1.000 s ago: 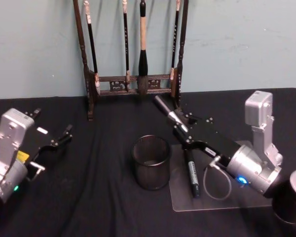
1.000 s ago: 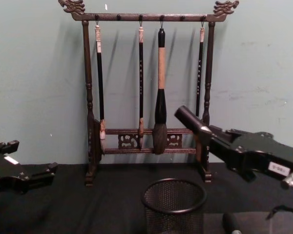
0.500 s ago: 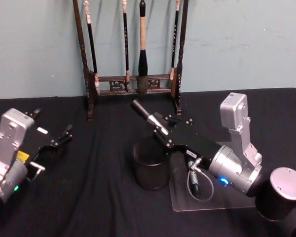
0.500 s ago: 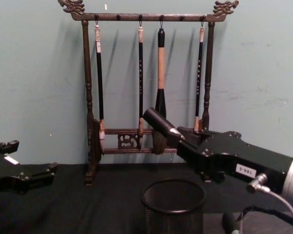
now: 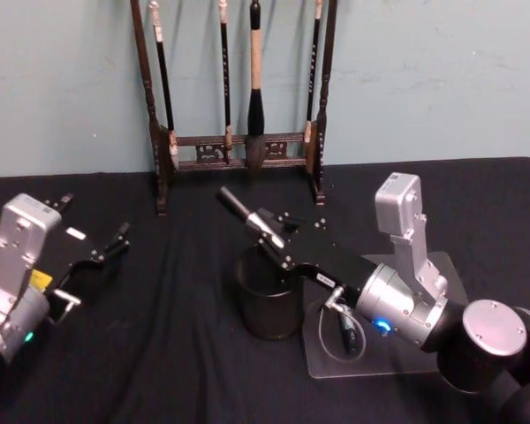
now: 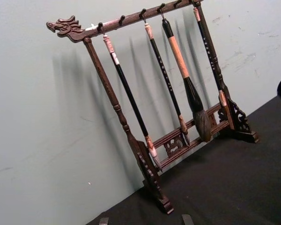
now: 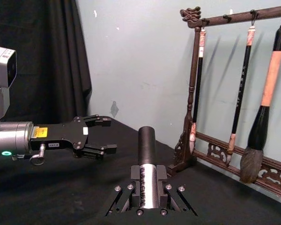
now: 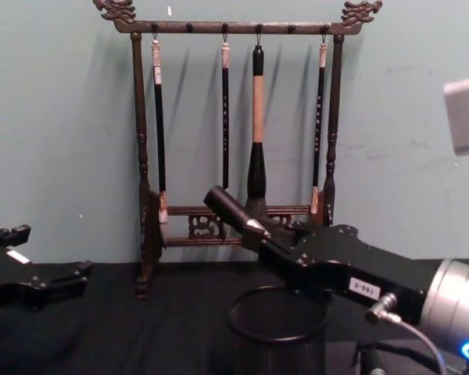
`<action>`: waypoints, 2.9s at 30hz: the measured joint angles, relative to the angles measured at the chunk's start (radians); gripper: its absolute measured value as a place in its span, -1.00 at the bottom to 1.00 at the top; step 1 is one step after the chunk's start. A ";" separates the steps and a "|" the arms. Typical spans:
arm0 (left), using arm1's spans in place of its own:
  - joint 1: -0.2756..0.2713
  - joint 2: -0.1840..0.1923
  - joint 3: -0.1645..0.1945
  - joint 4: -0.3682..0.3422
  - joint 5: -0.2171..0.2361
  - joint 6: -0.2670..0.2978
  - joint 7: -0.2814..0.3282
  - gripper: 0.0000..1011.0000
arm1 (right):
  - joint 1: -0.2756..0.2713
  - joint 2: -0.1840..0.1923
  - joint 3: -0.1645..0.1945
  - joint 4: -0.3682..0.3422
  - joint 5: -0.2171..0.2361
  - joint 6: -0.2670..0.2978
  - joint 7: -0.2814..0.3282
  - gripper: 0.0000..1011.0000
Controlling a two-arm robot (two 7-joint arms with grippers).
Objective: Pick up the water-based marker from the table and place it into the pen holder.
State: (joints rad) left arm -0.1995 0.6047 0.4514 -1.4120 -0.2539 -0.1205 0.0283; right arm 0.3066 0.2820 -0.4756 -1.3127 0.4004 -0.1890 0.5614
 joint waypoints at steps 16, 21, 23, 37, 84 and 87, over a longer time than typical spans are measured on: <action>0.000 0.000 0.000 0.000 0.000 0.000 0.000 1.00 | 0.031 -0.035 -0.017 0.058 -0.024 -0.006 -0.016 -0.60; 0.000 0.000 0.000 0.000 0.000 0.000 0.000 1.00 | 0.041 -0.045 -0.016 0.077 -0.032 -0.009 -0.023 -0.60; 0.000 0.000 0.000 0.000 0.000 0.000 0.000 1.00 | 0.044 -0.047 -0.014 0.081 -0.032 -0.009 -0.023 -0.60; 0.000 0.000 0.000 0.000 0.000 0.000 0.000 1.00 | 0.054 -0.055 -0.010 0.096 -0.029 -0.002 -0.014 -0.60; 0.000 0.000 0.000 0.000 0.000 0.000 0.000 1.00 | 0.021 -0.024 0.013 0.043 -0.018 0.025 -0.036 0.98; 0.000 0.000 0.000 0.000 0.000 0.000 0.000 1.00 | 0.005 -0.011 0.023 0.023 -0.023 0.027 -0.050 0.98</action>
State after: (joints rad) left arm -0.1995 0.6047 0.4514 -1.4120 -0.2539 -0.1205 0.0283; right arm 0.3115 0.2714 -0.4527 -1.2900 0.3775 -0.1618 0.5113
